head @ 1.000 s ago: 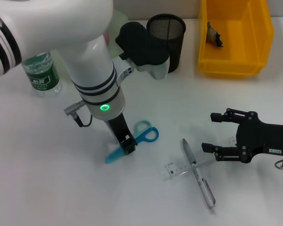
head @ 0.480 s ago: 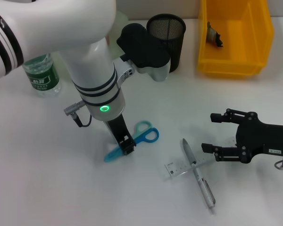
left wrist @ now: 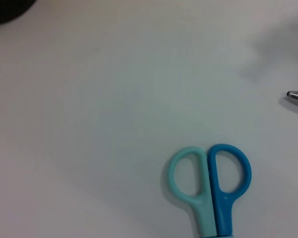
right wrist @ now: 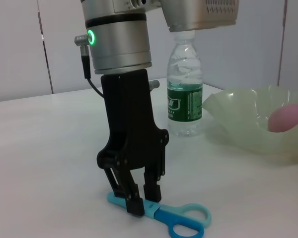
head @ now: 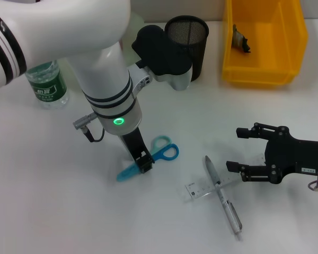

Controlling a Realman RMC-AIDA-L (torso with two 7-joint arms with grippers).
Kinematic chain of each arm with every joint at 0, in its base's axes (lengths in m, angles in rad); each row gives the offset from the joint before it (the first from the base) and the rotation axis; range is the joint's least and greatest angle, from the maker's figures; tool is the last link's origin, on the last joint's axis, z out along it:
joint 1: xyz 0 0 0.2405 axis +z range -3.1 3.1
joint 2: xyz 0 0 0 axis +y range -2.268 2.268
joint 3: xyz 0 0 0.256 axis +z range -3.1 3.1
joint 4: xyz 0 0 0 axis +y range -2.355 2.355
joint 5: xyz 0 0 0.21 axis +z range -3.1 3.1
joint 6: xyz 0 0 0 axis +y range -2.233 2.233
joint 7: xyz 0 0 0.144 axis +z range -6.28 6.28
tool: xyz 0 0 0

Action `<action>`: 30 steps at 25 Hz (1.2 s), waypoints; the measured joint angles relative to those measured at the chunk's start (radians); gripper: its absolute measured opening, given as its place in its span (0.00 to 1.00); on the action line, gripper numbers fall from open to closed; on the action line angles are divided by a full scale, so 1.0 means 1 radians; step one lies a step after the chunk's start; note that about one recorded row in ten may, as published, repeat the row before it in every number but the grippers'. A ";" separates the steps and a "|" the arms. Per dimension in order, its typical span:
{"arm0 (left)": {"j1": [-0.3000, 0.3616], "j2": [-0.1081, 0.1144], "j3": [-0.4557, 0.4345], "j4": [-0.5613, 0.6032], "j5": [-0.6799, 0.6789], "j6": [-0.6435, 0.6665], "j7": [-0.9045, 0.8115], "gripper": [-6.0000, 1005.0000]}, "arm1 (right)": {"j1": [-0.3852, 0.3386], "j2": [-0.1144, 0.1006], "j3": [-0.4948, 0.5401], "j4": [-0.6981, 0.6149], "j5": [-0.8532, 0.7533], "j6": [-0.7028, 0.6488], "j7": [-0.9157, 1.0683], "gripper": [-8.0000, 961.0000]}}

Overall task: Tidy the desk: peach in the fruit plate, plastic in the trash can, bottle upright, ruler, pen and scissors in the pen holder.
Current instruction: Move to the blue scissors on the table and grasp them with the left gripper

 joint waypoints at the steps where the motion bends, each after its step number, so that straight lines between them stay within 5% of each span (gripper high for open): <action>1: 0.000 0.000 0.000 0.000 0.000 0.000 0.001 0.33 | 0.000 0.000 0.000 0.000 0.000 0.000 0.000 0.86; 30: 0.000 0.000 0.015 0.000 -0.002 -0.009 0.010 0.28 | 0.005 0.000 0.004 0.003 0.003 0.000 -0.003 0.86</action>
